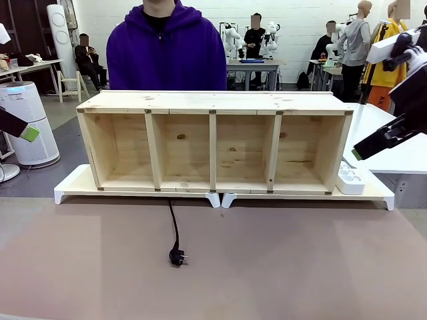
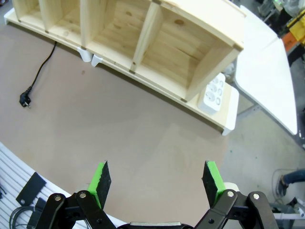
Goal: Perform cable management.
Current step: When the cord part of the Power Cable appears at the lower middle area of the table and stops, grasp the cord part of the Power Cable.
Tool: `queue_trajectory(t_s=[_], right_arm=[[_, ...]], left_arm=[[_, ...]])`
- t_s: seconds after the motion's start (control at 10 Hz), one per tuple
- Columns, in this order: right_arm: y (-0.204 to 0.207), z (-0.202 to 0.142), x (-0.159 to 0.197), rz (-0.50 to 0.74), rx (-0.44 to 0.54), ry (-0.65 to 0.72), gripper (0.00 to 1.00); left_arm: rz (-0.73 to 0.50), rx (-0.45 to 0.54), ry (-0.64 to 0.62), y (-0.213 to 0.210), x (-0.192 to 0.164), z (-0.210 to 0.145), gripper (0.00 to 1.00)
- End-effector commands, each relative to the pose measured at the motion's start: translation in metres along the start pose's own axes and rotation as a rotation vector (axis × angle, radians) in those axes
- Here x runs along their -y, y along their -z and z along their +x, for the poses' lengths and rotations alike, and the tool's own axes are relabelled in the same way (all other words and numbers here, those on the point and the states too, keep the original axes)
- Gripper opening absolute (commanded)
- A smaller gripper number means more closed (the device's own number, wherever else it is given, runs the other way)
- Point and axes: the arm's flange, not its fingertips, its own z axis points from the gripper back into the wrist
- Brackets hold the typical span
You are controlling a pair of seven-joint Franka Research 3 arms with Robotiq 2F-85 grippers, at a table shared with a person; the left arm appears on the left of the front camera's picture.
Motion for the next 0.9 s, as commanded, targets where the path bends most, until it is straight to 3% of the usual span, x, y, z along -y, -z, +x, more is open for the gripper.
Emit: queue_trajectory(t_s=[0.0,0.8], right_arm=[[0.015,0.036,-0.031,0.060,-0.005,-0.037,1.00],[0.092,0.136,-0.179,0.216,-0.169,0.042,1.00]], left_arm=[[0.010,0.002,-0.009,0.001,-0.002,0.001,1.00],[0.010,0.002,-0.009,0.001,-0.002,0.001,1.00]])
